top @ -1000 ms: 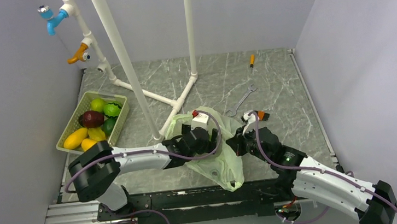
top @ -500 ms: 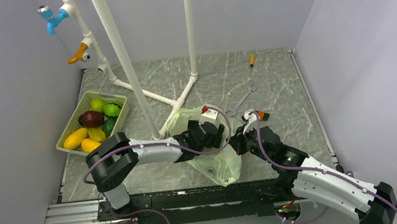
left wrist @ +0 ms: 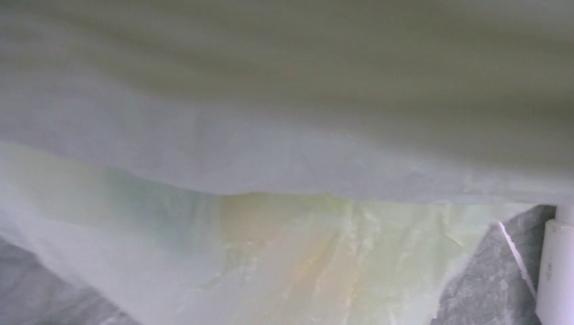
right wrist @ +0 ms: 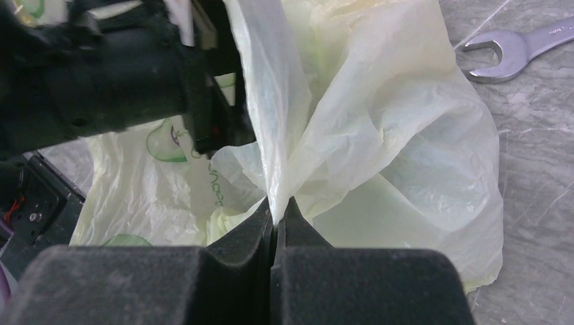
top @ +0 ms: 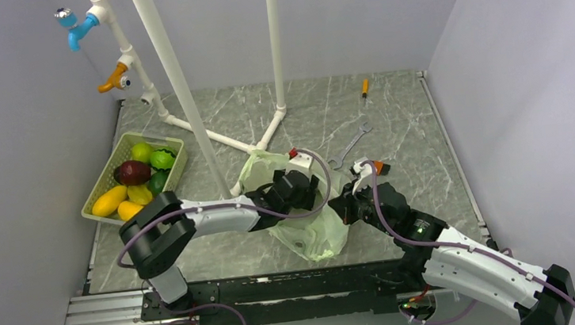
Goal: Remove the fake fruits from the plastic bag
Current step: Take out the fake fruit from the plastic bag.
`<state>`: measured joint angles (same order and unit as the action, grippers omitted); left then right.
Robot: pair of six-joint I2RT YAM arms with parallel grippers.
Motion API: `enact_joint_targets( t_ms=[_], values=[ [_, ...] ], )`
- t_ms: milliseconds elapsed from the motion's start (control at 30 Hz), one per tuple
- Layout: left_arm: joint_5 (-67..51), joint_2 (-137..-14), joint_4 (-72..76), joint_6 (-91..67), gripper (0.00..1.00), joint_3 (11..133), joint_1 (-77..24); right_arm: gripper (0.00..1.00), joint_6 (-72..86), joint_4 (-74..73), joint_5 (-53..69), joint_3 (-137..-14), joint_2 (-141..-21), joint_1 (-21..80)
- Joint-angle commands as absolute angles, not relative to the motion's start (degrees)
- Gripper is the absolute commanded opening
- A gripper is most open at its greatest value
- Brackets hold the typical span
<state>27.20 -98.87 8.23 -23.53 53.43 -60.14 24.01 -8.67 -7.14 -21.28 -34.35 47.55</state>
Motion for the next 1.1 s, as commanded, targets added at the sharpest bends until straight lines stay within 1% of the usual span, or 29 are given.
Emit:
enact_joint_targets(
  t_ms=[0, 100, 200, 367, 500, 567, 633, 667, 767, 833, 900, 1067],
  values=[
    [18.4, -90.0, 7.9, -25.3, 0.53, 51.4, -60.4, 0.0, 24.0, -8.3, -8.0, -23.4, -33.6, 47.4],
    [13.6, -83.8, 8.0, -27.4, 0.48, 47.5, -60.8, 0.0, 24.5, -8.5, -8.3, -23.4, -33.8, 47.3],
    [7.5, -77.8, 5.4, -30.0, 0.41, 45.4, -60.7, 0.0, 24.5, -8.9, -8.3, -23.5, -33.8, 47.4],
    [-4.5, -68.8, 2.3, -31.0, 0.37, 43.6, -60.8, 0.0, 23.9, -9.5, -9.2, -23.6, -34.0, 47.4],
    [-8.2, -62.7, -1.8, -30.5, 0.34, 42.5, -60.7, 0.0, 24.0, -9.0, -9.2, -23.9, -34.6, 47.4],
    [-10.0, -59.6, -4.1, -29.7, 0.28, 42.2, -60.6, 0.0, 24.1, -9.0, -8.9, -24.2, -34.9, 47.4],
    [-10.6, -56.2, -7.6, -28.6, 0.25, 42.9, -60.6, 0.0, 24.0, -9.3, -8.8, -24.6, -35.0, 47.4],
    [-10.2, -53.8, -9.7, -28.0, 0.21, 43.3, -60.6, 0.0, 24.0, -9.6, -8.8, -24.8, -35.0, 47.5],
    [-6.2, -49.1, -17.8, -25.7, 0.14, 45.2, -60.6, 0.0, 23.7, -10.0, -9.2, -25.0, -34.9, 47.4],
    [-0.8, -46.5, -24.7, -24.9, 0.01, 46.5, -60.5, 0.0, 23.7, -10.0, -9.4, -25.0, -35.0, 47.4],
    [6.4, -44.6, -32.6, -25.6, 0.0, 47.5, -60.2, 0.0, 23.8, -9.7, -9.3, -25.0, -35.2, 47.4],
    [22.4, -39.3, -46.1, -30.3, 0.0, 48.9, -59.7, 0.0, 24.1, -9.0, -8.8, -24.9, -36.1, 47.4]
  ],
)
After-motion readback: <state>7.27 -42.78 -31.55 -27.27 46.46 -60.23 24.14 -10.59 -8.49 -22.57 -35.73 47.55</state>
